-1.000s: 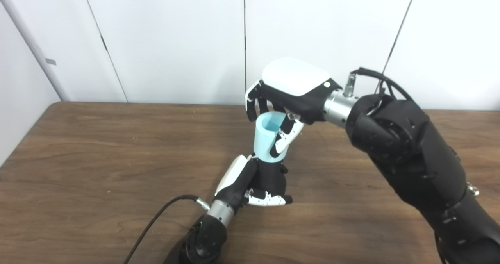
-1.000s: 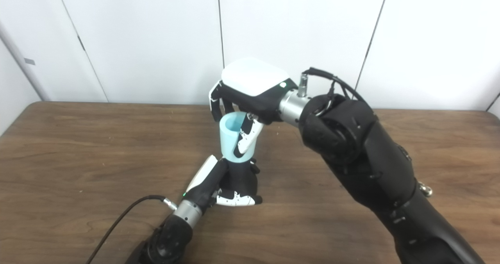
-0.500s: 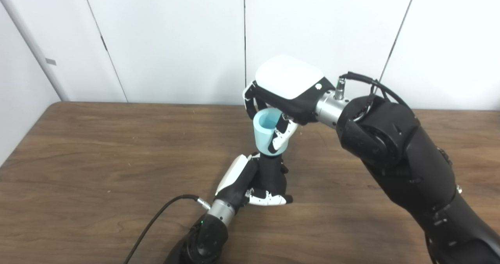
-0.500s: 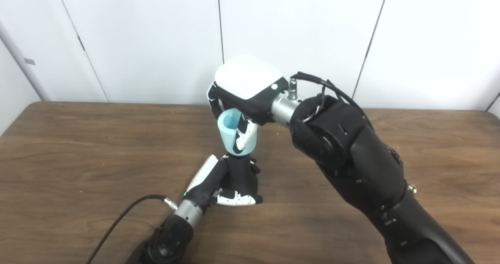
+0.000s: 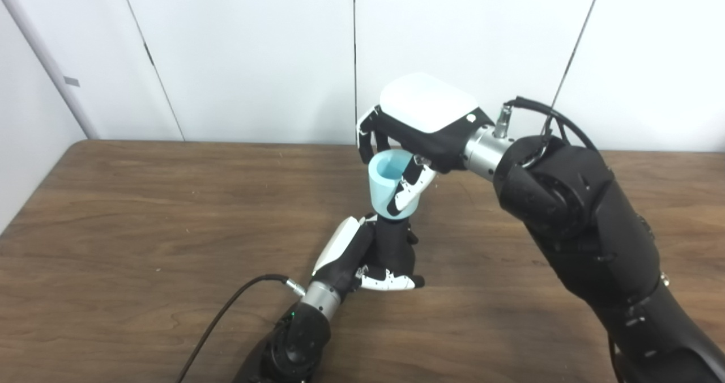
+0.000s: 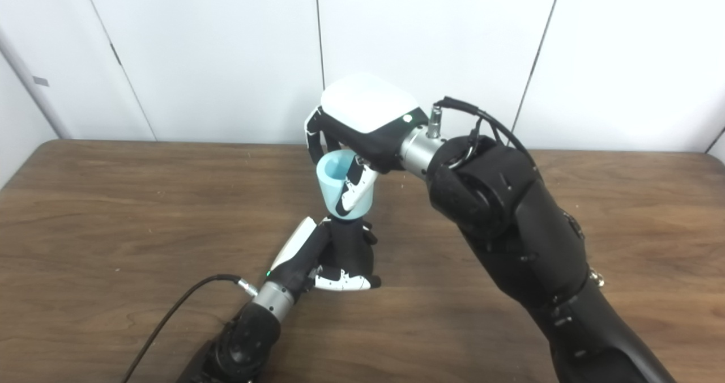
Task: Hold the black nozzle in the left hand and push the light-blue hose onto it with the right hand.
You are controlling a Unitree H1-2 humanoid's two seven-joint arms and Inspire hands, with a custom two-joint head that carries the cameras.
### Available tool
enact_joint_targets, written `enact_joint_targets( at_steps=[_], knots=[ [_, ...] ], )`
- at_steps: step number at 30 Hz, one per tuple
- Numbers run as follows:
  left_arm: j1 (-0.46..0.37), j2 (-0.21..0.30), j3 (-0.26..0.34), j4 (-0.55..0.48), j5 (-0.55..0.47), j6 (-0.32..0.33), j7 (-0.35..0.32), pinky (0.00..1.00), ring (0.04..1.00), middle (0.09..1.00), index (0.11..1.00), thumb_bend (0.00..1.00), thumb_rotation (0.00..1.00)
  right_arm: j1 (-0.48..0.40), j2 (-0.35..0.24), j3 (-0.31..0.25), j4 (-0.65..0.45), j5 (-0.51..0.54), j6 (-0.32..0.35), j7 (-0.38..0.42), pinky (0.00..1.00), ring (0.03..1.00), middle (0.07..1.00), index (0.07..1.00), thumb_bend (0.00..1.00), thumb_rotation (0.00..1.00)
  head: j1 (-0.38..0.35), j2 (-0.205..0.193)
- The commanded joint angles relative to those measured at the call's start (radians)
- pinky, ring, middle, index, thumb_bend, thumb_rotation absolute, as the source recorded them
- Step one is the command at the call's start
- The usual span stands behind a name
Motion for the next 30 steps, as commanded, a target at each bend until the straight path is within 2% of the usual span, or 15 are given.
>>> enact_joint_targets(
  at_steps=[1, 7, 17, 23, 30],
  knots=[
    [0.039, 0.003, -0.030, 0.035, -0.010, 0.066, -0.074, 1.00, 0.936, 0.773, 0.485, 0.52, 0.08, -0.022, -0.005, -0.013, -0.019, 0.052, 0.017, 0.036, 0.18, 0.275, 0.419, 0.521, 0.52, 0.00, 0.001, 0.001],
    [0.037, 0.005, -0.033, 0.038, -0.009, 0.063, -0.074, 1.00, 0.936, 0.773, 0.485, 0.52, 0.08, -0.034, -0.014, -0.029, -0.010, 0.131, 0.079, 0.082, 0.22, 0.299, 0.427, 0.521, 0.52, 0.00, -0.003, 0.005],
    [0.036, 0.010, -0.040, 0.036, -0.008, 0.064, -0.076, 1.00, 0.936, 0.773, 0.485, 0.52, 0.08, -0.055, -0.037, -0.001, 0.012, 0.144, 0.122, 0.099, 0.30, 0.379, 0.488, 0.531, 0.51, 0.00, -0.005, 0.007],
    [0.034, 0.012, -0.041, 0.034, -0.008, 0.066, -0.078, 1.00, 0.936, 0.774, 0.485, 0.52, 0.08, -0.054, -0.049, 0.026, 0.019, 0.118, 0.117, 0.080, 0.30, 0.376, 0.491, 0.530, 0.51, 0.00, -0.005, 0.007],
    [0.035, 0.014, -0.042, 0.030, -0.010, 0.069, -0.081, 1.00, 0.936, 0.774, 0.485, 0.52, 0.08, -0.053, -0.061, 0.059, 0.016, 0.045, 0.078, 0.046, 0.24, 0.354, 0.463, 0.541, 0.51, 0.00, -0.005, 0.008]
  ],
)
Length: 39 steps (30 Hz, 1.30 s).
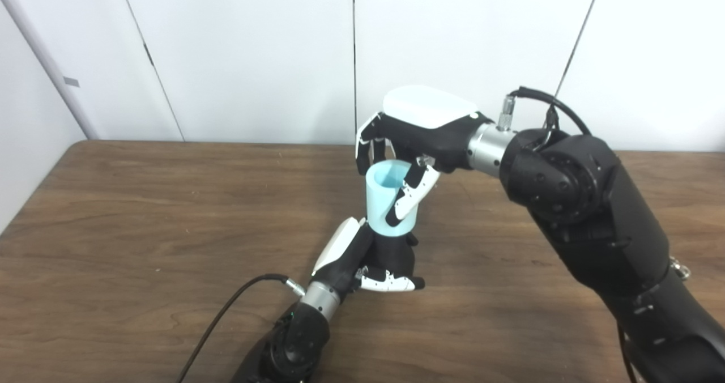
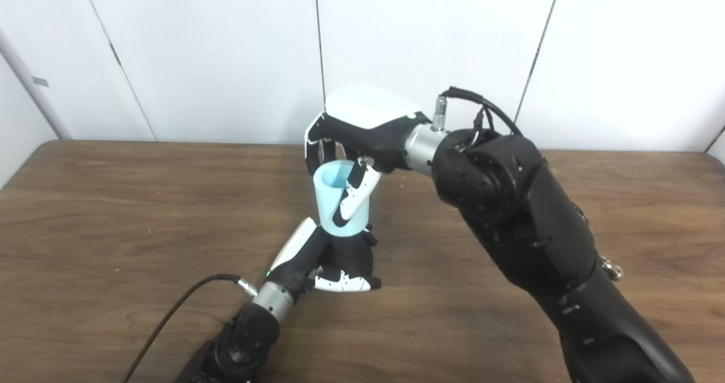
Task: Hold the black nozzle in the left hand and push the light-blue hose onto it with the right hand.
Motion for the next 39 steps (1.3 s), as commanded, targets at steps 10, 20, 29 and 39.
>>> enact_joint_targets(
  at_steps=[10, 20, 29, 39],
  knots=[
    [0.039, 0.003, -0.030, 0.030, -0.011, 0.074, -0.078, 1.00, 0.936, 0.774, 0.485, 0.52, 0.08, -0.012, -0.010, 0.004, -0.015, -0.049, -0.034, -0.011, 0.23, 0.352, 0.461, 0.539, 0.51, 0.00, 0.002, 0.002],
    [0.040, 0.001, -0.029, 0.024, -0.013, 0.083, -0.082, 1.00, 0.936, 0.774, 0.485, 0.52, 0.08, -0.001, -0.007, 0.002, -0.008, -0.039, -0.065, -0.023, 0.26, 0.362, 0.466, 0.541, 0.51, 0.00, 0.004, 0.002],
    [0.041, 0.001, -0.029, 0.024, -0.015, 0.085, -0.084, 1.00, 0.936, 0.774, 0.485, 0.52, 0.08, 0.029, 0.002, 0.011, -0.004, -0.041, -0.083, -0.034, 0.26, 0.364, 0.471, 0.538, 0.51, 0.00, 0.004, 0.002],
    [0.042, 0.004, -0.035, 0.020, -0.011, 0.091, -0.090, 1.00, 0.936, 0.778, 0.484, 0.52, 0.08, 0.068, -0.020, -0.045, -0.067, 0.031, -0.130, -0.073, 0.90, 0.886, 0.888, 0.840, 1.00, 0.50, 0.005, 0.003]
  ],
)
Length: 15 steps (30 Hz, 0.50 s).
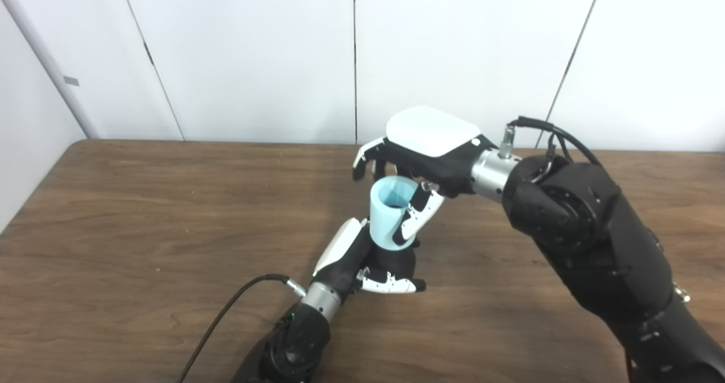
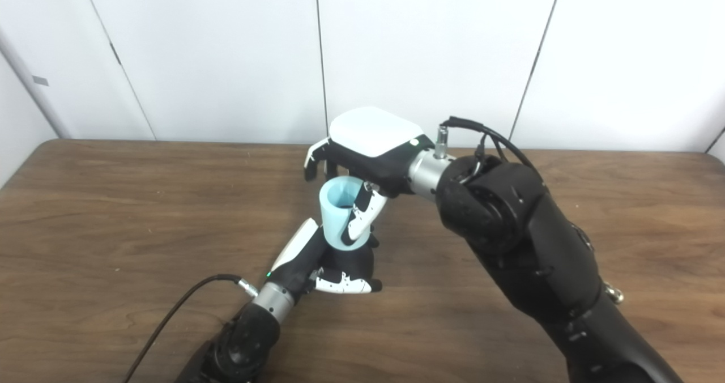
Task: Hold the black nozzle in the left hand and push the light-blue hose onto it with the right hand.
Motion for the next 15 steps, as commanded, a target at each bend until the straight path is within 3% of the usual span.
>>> enact_joint_targets(
  at_steps=[1, 4, 11, 15],
  knots=[
    [0.038, 0.003, -0.030, 0.040, -0.011, 0.074, -0.081, 1.00, 0.936, 0.778, 0.484, 0.52, 0.08, -0.014, -0.010, -0.025, -0.019, 0.029, -0.057, -0.054, 0.93, 0.900, 0.902, 0.846, 1.00, 0.51, 0.000, 0.001],
    [0.036, 0.004, -0.032, 0.038, -0.010, 0.079, -0.083, 1.00, 0.935, 0.779, 0.484, 0.52, 0.08, 0.006, -0.021, -0.048, -0.019, 0.045, -0.131, -0.121, 0.99, 0.940, 0.942, 0.863, 1.00, 0.55, 0.002, 0.001],
    [0.034, 0.007, -0.036, 0.041, -0.013, 0.075, -0.085, 1.00, 0.934, 0.780, 0.484, 0.52, 0.08, 0.049, -0.038, -0.110, 0.011, 0.085, -0.343, -0.292, 1.00, 0.964, 0.964, 0.880, 1.00, 0.61, 0.000, 0.001],
    [0.033, 0.008, -0.038, 0.043, -0.014, 0.073, -0.086, 1.00, 0.934, 0.780, 0.483, 0.52, 0.08, 0.063, -0.048, -0.110, 0.034, 0.079, -0.384, -0.303, 1.00, 0.949, 0.942, 0.872, 1.00, 0.62, 0.000, 0.001]
  ],
)
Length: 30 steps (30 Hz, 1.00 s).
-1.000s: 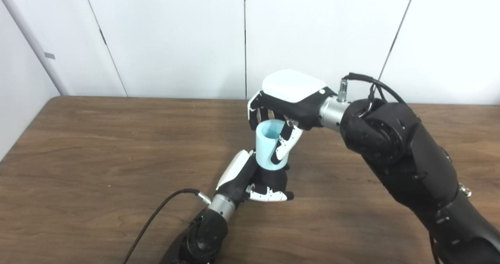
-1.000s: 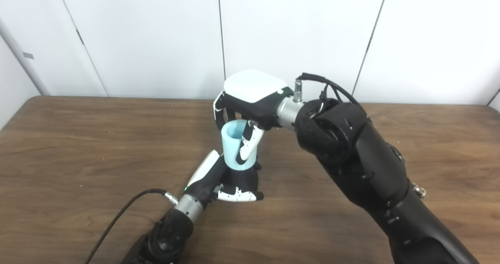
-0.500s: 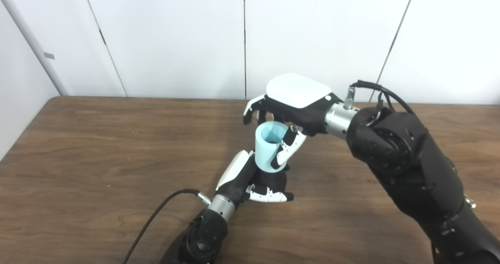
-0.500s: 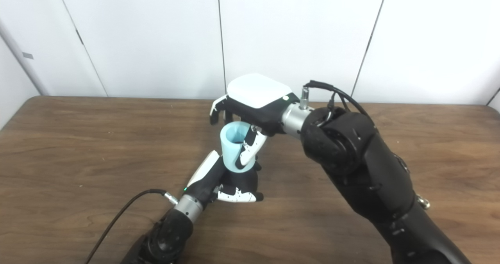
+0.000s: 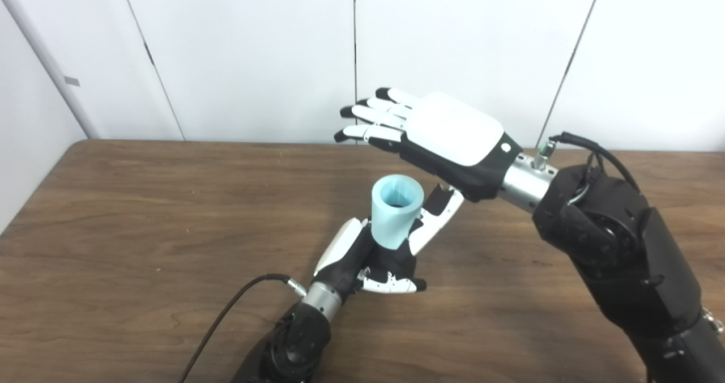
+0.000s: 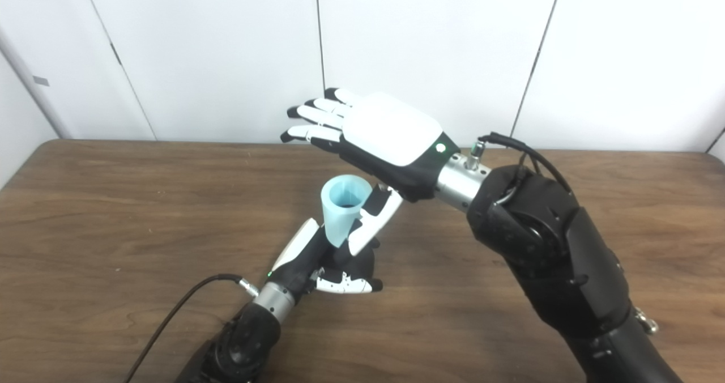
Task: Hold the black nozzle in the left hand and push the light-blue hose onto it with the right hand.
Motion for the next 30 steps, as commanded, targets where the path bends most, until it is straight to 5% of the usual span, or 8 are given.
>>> enact_joint_targets(
  at_steps=[1, 6, 17, 23, 30],
  knots=[
    [0.036, 0.005, -0.032, 0.043, -0.014, 0.069, -0.086, 1.00, 0.934, 0.780, 0.483, 0.52, 0.08, -0.024, -0.009, -0.016, -0.006, 0.003, -0.023, -0.022, 1.00, 0.948, 0.939, 0.869, 1.00, 0.62, 0.004, 0.003],
    [0.037, 0.006, -0.030, 0.040, -0.020, 0.072, -0.090, 1.00, 0.933, 0.780, 0.483, 0.52, 0.08, 0.010, -0.030, -0.007, -0.017, -0.028, -0.055, -0.022, 1.00, 0.958, 0.934, 0.863, 1.00, 0.61, 0.004, 0.005],
    [0.040, 0.007, -0.038, 0.024, -0.008, 0.095, -0.094, 1.00, 0.938, 0.798, 0.483, 0.52, 0.08, 0.049, -0.082, 0.015, 0.079, -0.059, -0.325, -0.136, 1.00, 0.987, 0.954, 0.889, 0.95, 0.65, 0.004, 0.009],
    [0.035, 0.014, -0.044, 0.021, -0.007, 0.099, -0.096, 1.00, 0.938, 0.788, 0.484, 0.52, 0.08, 0.061, -0.126, 0.085, 0.127, -0.059, -0.338, -0.256, 1.00, 1.000, 0.986, 0.941, 0.91, 0.61, 0.001, 0.008],
    [0.028, 0.016, -0.048, 0.031, -0.010, 0.095, -0.098, 1.00, 0.936, 0.782, 0.485, 0.52, 0.08, 0.053, -0.125, 0.091, 0.142, -0.012, -0.338, -0.282, 1.00, 1.000, 0.984, 0.951, 0.91, 0.55, 0.006, 0.005]
  ],
)
